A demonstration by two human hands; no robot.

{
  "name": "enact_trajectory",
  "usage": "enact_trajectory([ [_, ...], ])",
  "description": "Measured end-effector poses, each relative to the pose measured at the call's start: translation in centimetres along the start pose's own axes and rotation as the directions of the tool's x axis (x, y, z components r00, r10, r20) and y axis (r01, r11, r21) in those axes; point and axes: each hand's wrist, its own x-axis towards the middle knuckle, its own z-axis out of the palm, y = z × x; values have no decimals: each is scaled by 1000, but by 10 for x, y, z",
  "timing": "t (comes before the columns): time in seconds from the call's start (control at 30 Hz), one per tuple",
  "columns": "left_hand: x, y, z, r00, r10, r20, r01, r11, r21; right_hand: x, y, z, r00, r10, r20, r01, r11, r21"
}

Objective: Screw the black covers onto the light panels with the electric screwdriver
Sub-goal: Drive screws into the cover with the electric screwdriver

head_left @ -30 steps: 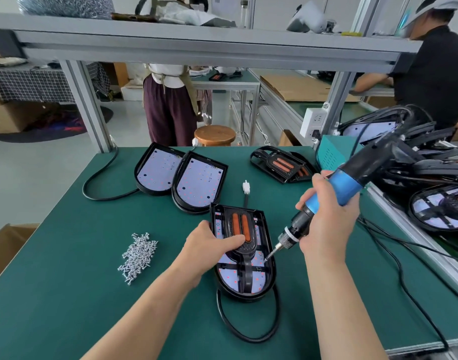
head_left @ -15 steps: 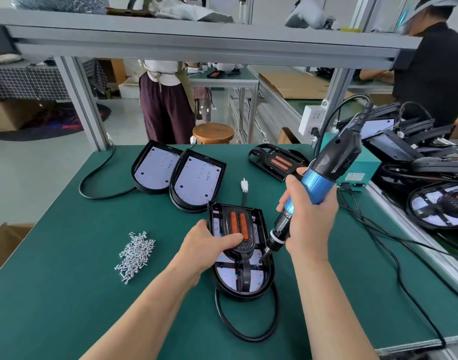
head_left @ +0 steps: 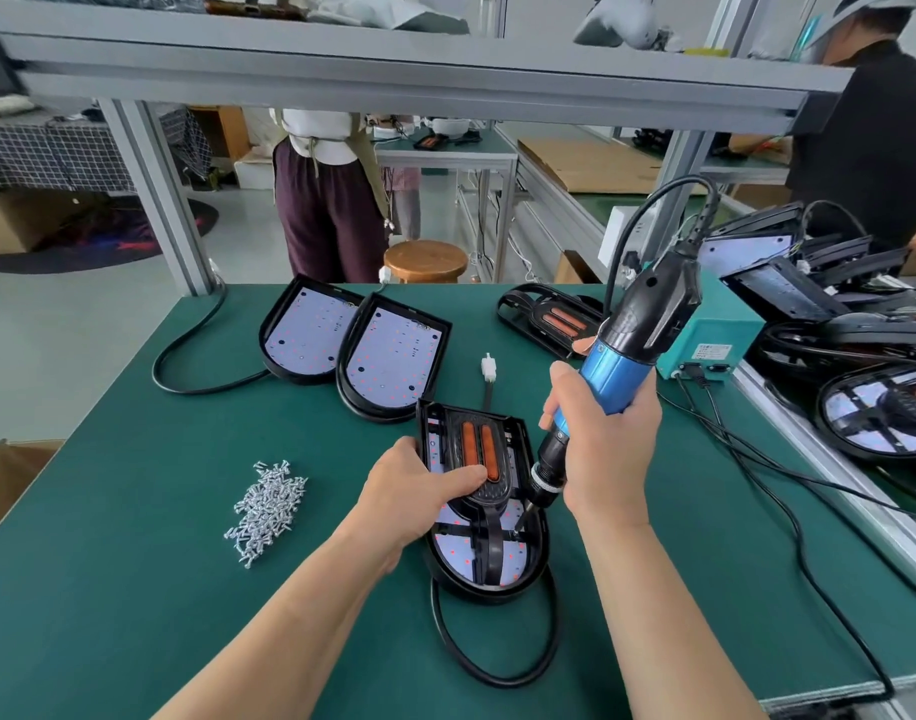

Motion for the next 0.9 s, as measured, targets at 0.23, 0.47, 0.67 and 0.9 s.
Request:
enact_trajectory([
  [0.23, 1, -2, 1, 1000, -9, -15, 9, 1000, -17, 5, 6, -2, 995, 10, 98, -10, 1000, 10],
  [0.47, 0, 0, 2, 1000, -5, -25, 5, 1000, -24, 7, 8, -12, 961, 68, 268, -98, 990, 98],
  [0.67, -1, 1, 0, 1000, -4, -5, 3, 1000, -22, 8, 4, -23, 950, 90, 300, -166, 957, 239],
  [0.9, -2, 1, -1, 1000, -19, 1, 19, 1000, -24, 21, -2, -28, 966, 105, 238, -201, 881, 428],
])
